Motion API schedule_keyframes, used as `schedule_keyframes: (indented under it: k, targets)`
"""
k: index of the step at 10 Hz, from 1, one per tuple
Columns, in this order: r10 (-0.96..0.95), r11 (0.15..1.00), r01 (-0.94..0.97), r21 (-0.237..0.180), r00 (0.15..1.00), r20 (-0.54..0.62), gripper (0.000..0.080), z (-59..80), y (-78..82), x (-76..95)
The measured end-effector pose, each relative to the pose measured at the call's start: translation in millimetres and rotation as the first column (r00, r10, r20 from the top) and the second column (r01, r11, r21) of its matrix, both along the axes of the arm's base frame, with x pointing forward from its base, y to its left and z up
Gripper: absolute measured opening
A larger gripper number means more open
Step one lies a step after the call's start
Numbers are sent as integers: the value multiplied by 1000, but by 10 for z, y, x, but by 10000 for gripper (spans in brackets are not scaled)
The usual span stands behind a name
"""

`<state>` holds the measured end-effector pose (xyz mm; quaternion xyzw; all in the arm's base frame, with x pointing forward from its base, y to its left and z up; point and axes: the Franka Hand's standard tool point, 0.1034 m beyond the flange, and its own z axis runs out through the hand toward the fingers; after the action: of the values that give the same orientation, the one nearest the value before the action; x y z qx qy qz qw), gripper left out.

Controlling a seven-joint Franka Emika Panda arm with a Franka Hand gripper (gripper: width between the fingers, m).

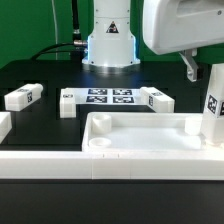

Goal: Assemble desk

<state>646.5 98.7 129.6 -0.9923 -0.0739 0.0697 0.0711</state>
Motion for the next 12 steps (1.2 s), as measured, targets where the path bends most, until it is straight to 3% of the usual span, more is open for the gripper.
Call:
schedule_keyframes:
  k: [3,4,5,6,7,11,12]
  targets:
    - [37,999,-37,6,999,8,649,0,-12,7]
    - [76,997,-76,11,997,20,513,-6,-10,16]
    - [73,997,-73,11,997,20,513,-6,-8,16]
    - [73,997,-73,11,997,20,374,-7,-9,16]
    - [73,997,-73,11,997,20,292,-8,-12,16]
    - [23,1000,-23,12,1000,9,292,-3,-50,-15]
    - [-100,995,100,4,995,16,292,-6,-55,-29]
